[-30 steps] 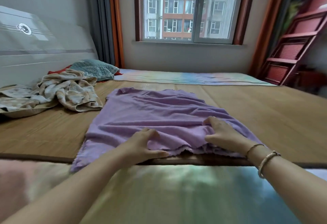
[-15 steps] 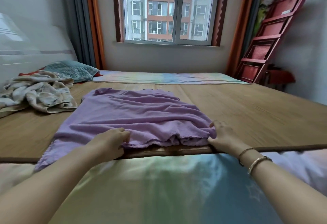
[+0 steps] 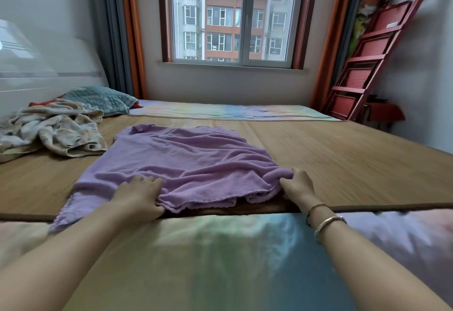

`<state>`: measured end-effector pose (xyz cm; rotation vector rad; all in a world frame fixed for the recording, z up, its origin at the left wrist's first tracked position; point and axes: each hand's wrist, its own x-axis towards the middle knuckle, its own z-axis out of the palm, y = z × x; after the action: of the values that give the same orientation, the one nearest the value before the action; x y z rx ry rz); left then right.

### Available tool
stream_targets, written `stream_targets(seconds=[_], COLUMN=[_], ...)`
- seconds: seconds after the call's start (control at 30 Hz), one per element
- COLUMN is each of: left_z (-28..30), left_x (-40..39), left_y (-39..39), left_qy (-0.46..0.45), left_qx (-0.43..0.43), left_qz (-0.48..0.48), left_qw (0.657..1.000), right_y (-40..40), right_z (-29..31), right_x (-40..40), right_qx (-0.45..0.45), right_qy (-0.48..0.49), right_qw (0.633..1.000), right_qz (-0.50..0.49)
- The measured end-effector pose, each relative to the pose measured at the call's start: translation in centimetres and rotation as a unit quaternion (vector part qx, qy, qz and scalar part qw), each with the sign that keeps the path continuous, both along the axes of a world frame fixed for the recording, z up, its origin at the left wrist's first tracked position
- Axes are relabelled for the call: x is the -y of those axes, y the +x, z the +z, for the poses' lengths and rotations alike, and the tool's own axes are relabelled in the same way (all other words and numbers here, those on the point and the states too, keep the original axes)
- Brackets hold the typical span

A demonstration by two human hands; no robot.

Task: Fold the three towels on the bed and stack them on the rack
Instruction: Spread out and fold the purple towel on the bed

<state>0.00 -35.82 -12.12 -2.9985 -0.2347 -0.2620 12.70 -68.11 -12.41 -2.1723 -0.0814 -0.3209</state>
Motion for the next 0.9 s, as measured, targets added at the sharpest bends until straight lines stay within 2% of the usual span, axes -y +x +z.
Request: stream_targets(seconds=[0.1,0.17,0.3,0.4,0.5,0.57,0.63,0.7,0.8,0.9], left_z=[-0.6,-0.8,-1.2,-1.4,-1.3,-0.9,-0.5,-0.3,-0.4,-0.5], left_x=[1.5,2.3,3.7,4.3,4.2,3.8,3.5,3.4,4.6,6.7], left_y=[0.3,0.8,1.8,2.5,3.1,3.3,3.4,3.5,3.4,3.9], left_qy=[-0.03,-0.015,0.0,-0.022,-0.01,0.02,0.028,0.023,0.01,-0.019], left_qx=[0.021,0.04,0.051,0.057,0.049,0.021,-0.027,-0.046,-0.021,0.026], left_qz=[-0.016,-0.02,-0.025,-0.025,-0.021,0.005,0.045,0.064,0.043,-0.003], left_qw=[0.999,0.999,0.998,0.998,0.999,1.0,0.998,0.997,0.999,0.999], right_y=[1.6,2.4,1.9,1.8,1.6,1.4,2.0,2.8,3.2,3.2], right_z=[-1.1,-1.9,-2.0,-1.1,0.5,1.4,1.8,1.5,-0.1,-1.3], right_x=[-1.0,-1.3,-1.4,-1.1,0.7,3.0,6.1,7.8,7.5,6.4], right_qx=[-0.068,-0.073,-0.084,-0.1,0.013,0.094,0.087,0.027,-0.094,-0.12], right_qy=[0.173,0.202,0.165,0.134,-0.055,-0.169,-0.151,-0.104,-0.105,-0.072], right_qw=[0.982,0.977,0.979,0.984,0.998,0.974,0.967,0.978,0.983,0.983], right_qz=[-0.016,-0.014,0.089,0.059,-0.037,-0.12,-0.185,-0.177,-0.12,-0.116])
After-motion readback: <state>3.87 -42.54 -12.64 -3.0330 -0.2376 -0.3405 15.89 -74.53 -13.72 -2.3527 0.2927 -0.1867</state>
